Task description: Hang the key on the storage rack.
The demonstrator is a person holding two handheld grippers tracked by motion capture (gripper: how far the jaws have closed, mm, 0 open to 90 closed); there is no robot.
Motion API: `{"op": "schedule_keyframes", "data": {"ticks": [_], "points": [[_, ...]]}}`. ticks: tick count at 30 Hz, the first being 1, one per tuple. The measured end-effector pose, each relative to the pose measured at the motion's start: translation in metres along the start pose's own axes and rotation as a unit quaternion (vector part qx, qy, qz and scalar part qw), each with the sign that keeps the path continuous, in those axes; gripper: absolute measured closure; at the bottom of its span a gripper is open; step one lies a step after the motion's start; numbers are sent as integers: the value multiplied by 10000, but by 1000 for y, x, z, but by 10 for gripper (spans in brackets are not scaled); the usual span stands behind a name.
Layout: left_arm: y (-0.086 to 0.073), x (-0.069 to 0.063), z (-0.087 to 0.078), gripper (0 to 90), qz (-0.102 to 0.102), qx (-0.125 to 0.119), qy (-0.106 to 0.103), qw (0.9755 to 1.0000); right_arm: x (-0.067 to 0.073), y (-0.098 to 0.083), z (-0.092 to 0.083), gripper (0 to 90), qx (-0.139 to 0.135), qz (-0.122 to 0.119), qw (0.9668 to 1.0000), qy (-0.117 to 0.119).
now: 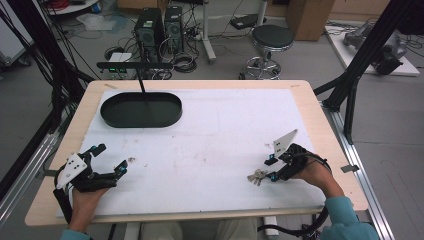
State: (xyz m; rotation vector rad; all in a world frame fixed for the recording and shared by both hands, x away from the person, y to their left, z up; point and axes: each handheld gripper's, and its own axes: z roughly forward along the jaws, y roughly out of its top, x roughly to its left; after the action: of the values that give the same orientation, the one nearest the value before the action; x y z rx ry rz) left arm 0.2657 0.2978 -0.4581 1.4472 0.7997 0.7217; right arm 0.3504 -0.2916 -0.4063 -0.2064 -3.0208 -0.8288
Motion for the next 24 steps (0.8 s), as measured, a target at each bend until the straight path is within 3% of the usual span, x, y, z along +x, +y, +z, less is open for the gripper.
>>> {"op": "schedule_keyframes", "data": {"ticks": [6,24], "points": [[0,0,0,17,-1,-5,0,10000,0,1,2,606,135,-86,9999,50],[0,0,0,17,2,-6,5,10000,-1,3,4,788,186,-226,9995,120]]}}
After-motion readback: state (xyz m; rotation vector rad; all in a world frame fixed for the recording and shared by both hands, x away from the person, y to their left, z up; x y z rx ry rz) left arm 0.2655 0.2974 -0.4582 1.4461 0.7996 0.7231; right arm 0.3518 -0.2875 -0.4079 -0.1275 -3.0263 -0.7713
